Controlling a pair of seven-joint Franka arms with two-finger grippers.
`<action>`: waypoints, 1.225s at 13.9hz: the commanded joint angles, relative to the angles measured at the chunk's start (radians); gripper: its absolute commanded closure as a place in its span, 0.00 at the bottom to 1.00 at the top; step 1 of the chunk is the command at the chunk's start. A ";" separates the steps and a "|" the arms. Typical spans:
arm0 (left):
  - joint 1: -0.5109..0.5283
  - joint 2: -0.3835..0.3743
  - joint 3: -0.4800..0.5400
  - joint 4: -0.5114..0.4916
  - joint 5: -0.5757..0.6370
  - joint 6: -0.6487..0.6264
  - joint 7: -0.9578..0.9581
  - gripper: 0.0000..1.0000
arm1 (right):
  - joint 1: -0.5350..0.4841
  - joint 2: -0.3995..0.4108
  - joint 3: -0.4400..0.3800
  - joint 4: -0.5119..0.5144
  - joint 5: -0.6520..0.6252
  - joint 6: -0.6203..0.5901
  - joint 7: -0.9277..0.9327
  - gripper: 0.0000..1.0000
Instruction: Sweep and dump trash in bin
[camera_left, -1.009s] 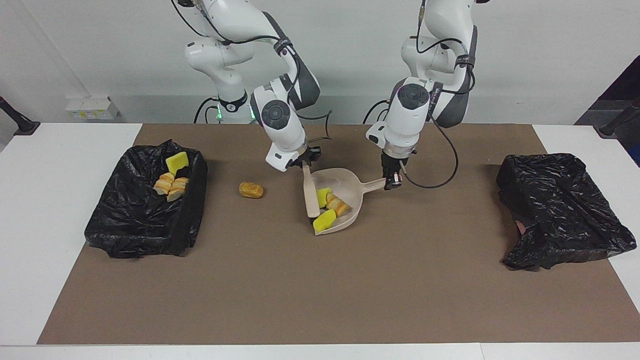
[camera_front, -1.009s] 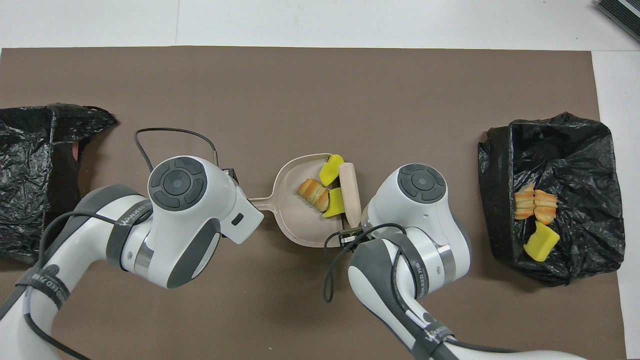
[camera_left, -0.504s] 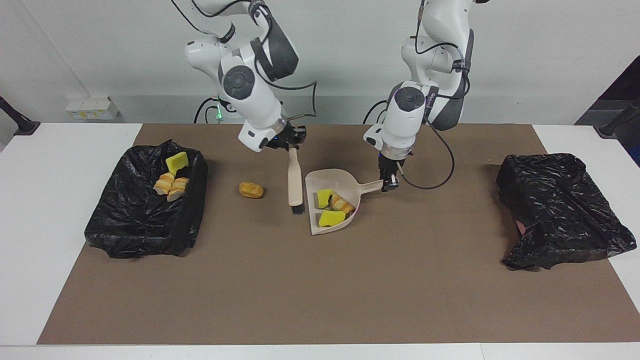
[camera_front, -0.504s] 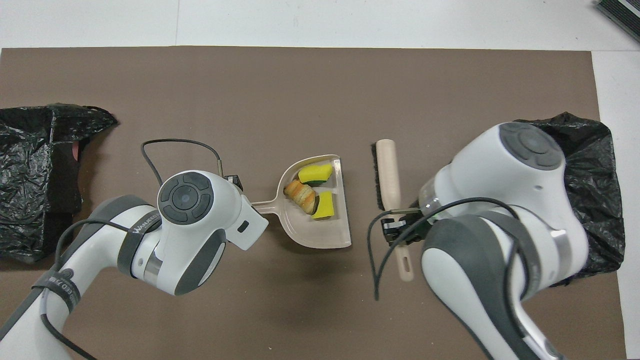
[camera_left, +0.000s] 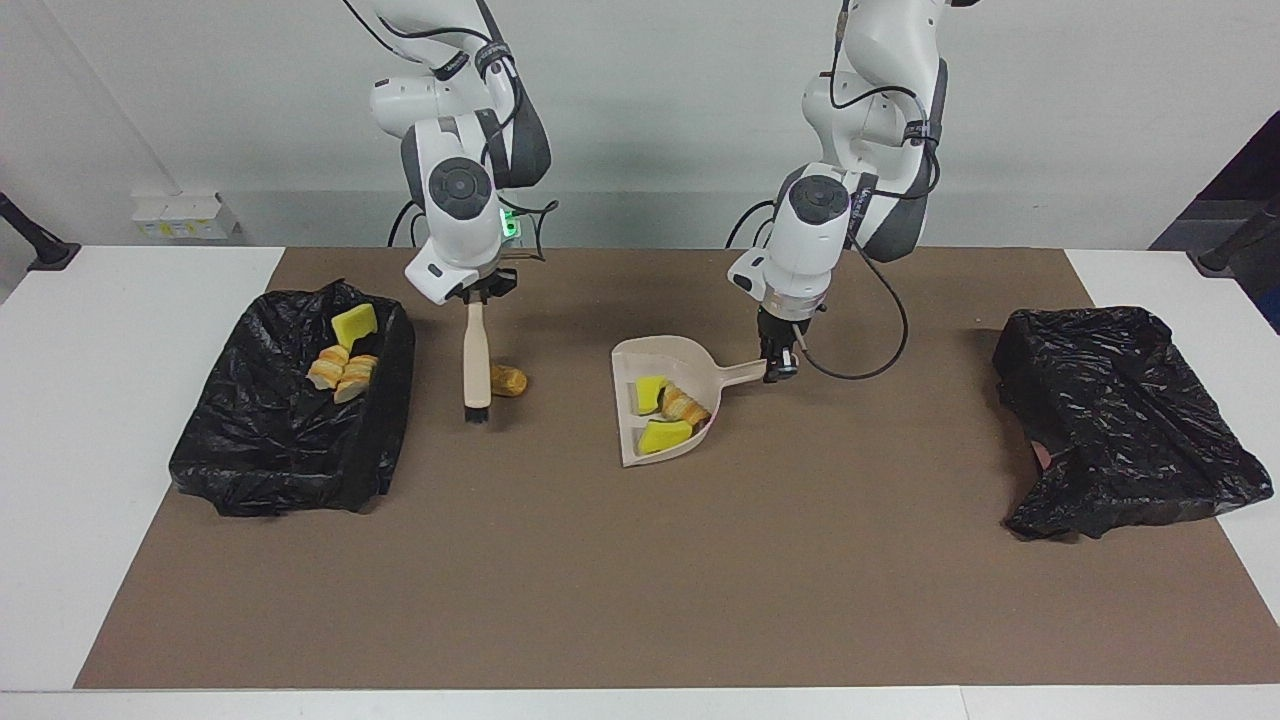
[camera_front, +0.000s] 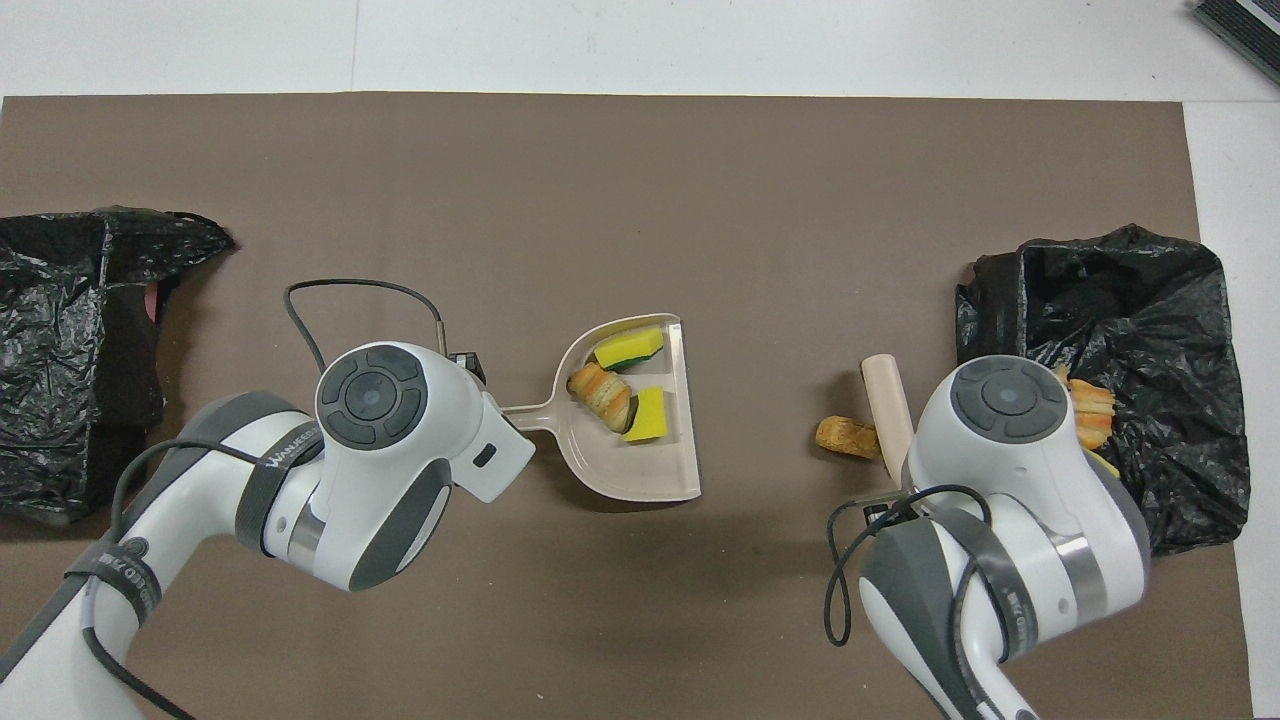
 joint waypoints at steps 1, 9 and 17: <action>-0.009 -0.025 0.009 -0.034 0.018 0.010 0.016 1.00 | -0.014 -0.060 0.013 -0.099 -0.023 0.066 0.011 1.00; 0.001 -0.024 0.009 -0.034 0.018 0.010 0.014 1.00 | 0.073 0.032 0.020 -0.051 0.249 0.178 0.018 1.00; 0.001 -0.024 0.009 -0.034 0.016 0.010 0.014 1.00 | 0.152 0.186 0.022 0.192 0.446 0.229 0.099 1.00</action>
